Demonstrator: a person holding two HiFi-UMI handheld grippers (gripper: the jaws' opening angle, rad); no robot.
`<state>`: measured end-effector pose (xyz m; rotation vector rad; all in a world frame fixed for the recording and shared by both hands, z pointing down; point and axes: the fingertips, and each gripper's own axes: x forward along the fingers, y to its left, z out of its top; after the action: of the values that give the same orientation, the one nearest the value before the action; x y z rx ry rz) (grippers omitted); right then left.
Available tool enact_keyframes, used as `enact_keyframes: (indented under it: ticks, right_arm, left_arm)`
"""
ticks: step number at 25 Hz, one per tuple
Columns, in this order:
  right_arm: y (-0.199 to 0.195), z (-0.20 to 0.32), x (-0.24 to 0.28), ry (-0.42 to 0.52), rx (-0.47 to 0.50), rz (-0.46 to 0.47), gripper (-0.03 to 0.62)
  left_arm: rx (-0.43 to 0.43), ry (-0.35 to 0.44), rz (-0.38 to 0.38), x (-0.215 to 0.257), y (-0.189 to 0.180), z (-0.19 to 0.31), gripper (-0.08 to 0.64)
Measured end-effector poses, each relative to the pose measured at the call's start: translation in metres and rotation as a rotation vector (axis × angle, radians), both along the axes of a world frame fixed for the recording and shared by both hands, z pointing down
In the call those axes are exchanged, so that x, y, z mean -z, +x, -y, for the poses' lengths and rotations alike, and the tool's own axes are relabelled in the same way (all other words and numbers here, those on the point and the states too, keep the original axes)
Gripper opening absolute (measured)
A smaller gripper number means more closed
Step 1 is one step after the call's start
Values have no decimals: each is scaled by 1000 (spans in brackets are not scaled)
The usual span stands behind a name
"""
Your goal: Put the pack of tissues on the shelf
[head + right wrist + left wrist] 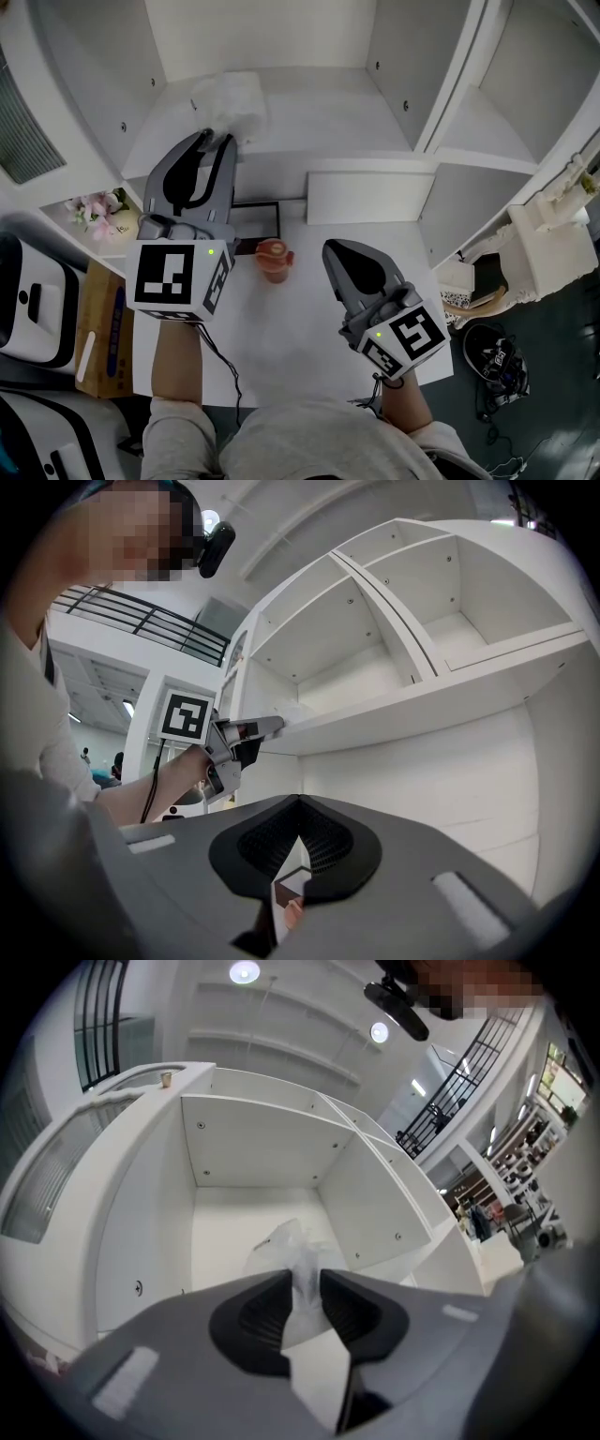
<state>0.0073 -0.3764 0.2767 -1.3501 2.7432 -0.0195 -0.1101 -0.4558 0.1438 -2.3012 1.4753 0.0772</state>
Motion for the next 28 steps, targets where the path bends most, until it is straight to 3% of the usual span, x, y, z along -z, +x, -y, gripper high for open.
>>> enact_keyframes:
  ticks: [5,12,22,28]
  right_arm:
    - [-3,1,0,-4,11,-3,2]
    - [-10,-4,0,-4,36,-9,2]
    - [-31,-17,2,3,94,-17,2]
    - [-47,-26,3,5,136,-19,2]
  left_arm:
    - [-1,-10,8,-1,-3,-5,140]
    - [45,7,17,-1,-16,-15,146]
    - [77,11,6,-8,-31,-48,25]
    - [75,-18,2,-20,-39,-68,2]
